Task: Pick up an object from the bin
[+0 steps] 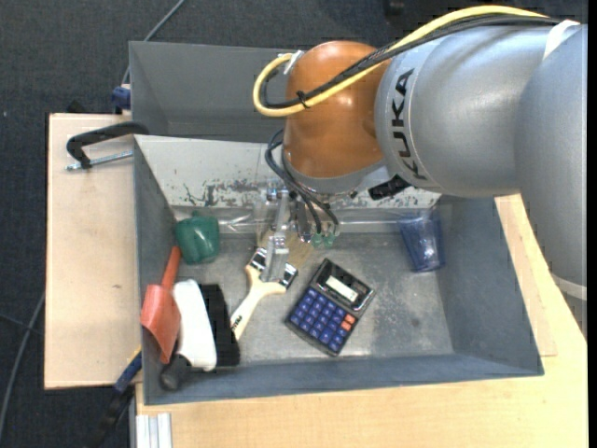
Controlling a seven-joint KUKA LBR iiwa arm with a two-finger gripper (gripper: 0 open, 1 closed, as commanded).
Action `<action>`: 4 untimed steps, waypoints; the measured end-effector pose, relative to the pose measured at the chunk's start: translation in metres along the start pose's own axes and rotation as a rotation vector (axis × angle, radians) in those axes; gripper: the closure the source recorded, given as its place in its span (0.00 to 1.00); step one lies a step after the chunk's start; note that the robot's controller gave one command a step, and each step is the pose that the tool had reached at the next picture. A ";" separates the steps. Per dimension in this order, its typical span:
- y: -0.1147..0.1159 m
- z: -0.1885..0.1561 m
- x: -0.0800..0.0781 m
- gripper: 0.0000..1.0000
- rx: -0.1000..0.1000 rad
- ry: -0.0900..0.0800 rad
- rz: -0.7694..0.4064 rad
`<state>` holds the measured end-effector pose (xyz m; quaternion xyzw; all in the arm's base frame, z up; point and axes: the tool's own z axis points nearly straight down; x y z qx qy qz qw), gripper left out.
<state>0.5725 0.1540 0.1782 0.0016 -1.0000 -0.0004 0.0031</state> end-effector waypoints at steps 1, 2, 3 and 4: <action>-0.001 -0.005 -0.002 0.00 -0.001 -0.008 0.002; -0.027 0.035 0.009 0.00 -0.002 -0.009 -0.128; -0.055 0.053 0.036 0.00 -0.001 -0.009 -0.336; -0.095 0.046 0.041 0.00 -0.001 -0.010 -0.332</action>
Offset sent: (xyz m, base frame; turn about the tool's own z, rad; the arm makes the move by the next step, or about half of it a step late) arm -0.0295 -0.0794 -0.1082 -0.3506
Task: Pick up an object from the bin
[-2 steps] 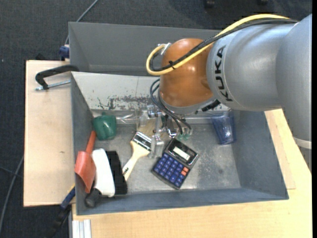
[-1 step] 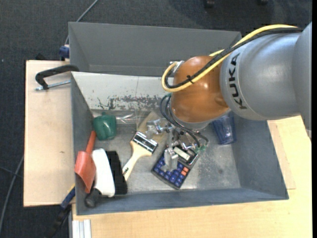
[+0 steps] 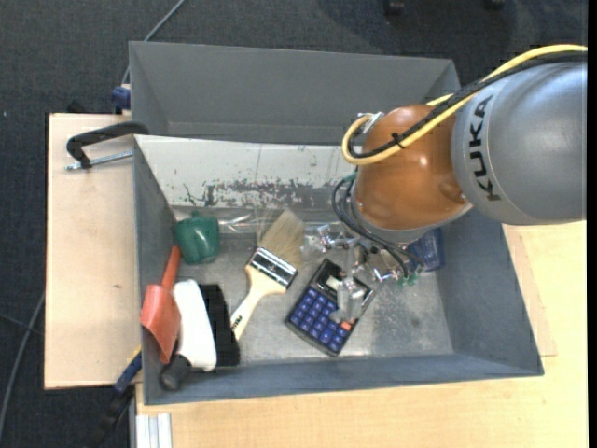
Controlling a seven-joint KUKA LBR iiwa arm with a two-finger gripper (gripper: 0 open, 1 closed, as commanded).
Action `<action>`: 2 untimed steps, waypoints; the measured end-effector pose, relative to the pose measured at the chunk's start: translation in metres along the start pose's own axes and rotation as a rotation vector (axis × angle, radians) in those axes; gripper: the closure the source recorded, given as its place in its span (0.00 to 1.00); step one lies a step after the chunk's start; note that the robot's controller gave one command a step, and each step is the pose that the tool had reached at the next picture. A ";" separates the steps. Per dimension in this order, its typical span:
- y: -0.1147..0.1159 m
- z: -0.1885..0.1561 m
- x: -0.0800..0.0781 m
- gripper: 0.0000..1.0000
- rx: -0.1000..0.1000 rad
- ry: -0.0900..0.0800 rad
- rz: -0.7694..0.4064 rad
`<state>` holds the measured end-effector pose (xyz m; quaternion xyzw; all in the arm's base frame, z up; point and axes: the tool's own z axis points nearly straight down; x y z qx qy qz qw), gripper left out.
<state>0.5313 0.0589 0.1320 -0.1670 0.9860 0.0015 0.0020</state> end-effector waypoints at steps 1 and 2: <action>-0.010 0.047 -0.005 0.00 0.001 -0.005 0.018; -0.002 0.058 -0.002 1.00 0.004 -0.014 -0.215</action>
Offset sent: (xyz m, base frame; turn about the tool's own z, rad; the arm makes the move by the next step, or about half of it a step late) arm -0.0013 -0.0020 -0.0620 -0.2155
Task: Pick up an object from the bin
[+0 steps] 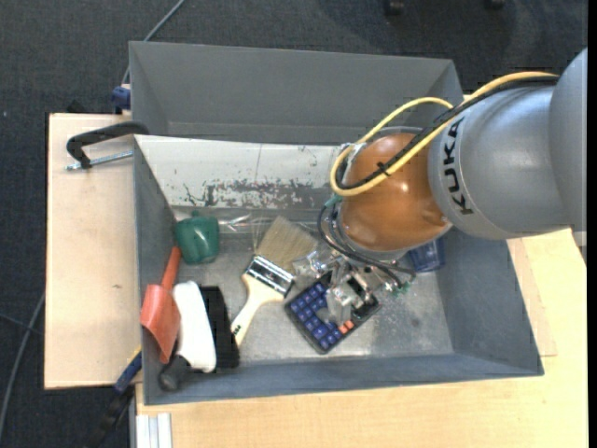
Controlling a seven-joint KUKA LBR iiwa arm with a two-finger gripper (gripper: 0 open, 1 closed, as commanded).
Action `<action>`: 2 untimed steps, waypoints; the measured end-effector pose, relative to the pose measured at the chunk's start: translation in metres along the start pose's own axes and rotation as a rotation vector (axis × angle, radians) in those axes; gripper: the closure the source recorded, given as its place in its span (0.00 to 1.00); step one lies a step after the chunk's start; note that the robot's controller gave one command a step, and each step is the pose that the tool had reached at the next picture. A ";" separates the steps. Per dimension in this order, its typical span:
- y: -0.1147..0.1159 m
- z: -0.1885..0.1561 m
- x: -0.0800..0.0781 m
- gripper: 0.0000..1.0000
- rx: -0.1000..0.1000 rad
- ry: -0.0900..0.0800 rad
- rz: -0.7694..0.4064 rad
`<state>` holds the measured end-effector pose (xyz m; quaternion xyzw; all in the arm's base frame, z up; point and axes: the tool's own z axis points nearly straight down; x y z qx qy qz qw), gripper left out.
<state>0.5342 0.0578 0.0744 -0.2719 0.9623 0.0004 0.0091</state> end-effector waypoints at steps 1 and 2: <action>0.000 0.000 0.000 1.00 0.000 0.000 0.002; 0.000 -0.003 0.001 1.00 -0.002 0.002 0.001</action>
Offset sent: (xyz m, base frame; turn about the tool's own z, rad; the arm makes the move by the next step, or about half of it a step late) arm -0.0001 0.0000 0.0726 0.0000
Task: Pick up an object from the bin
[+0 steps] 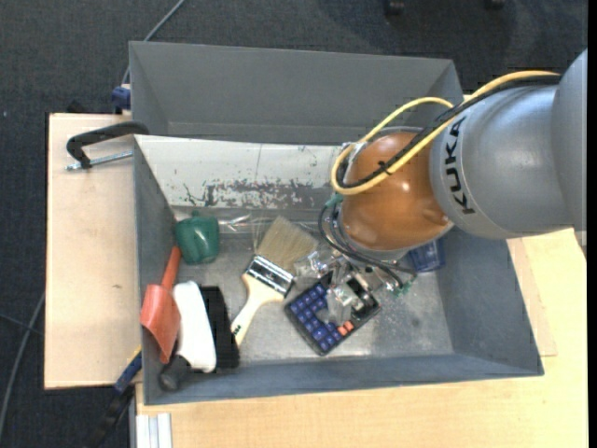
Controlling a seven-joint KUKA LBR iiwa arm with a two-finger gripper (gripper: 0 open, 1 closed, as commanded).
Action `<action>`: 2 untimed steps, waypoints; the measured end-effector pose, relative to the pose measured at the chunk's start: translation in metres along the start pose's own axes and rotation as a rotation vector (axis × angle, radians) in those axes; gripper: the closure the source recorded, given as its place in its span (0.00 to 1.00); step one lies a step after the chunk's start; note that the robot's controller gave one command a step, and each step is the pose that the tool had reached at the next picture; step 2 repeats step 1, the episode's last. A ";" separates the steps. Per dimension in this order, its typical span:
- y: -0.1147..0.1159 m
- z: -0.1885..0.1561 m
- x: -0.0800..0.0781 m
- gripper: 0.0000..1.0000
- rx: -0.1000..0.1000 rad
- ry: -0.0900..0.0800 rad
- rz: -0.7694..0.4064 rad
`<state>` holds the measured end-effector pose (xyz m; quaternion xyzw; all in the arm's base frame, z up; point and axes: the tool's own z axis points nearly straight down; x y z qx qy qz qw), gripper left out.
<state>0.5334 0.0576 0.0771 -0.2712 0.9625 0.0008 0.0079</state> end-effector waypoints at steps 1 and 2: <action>0.002 -0.019 0.002 1.00 -0.005 0.009 0.000; 0.002 -0.019 0.002 1.00 -0.005 0.009 0.000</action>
Offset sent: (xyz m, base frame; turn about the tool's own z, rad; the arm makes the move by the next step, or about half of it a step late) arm -0.0002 -0.0001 0.0128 0.0000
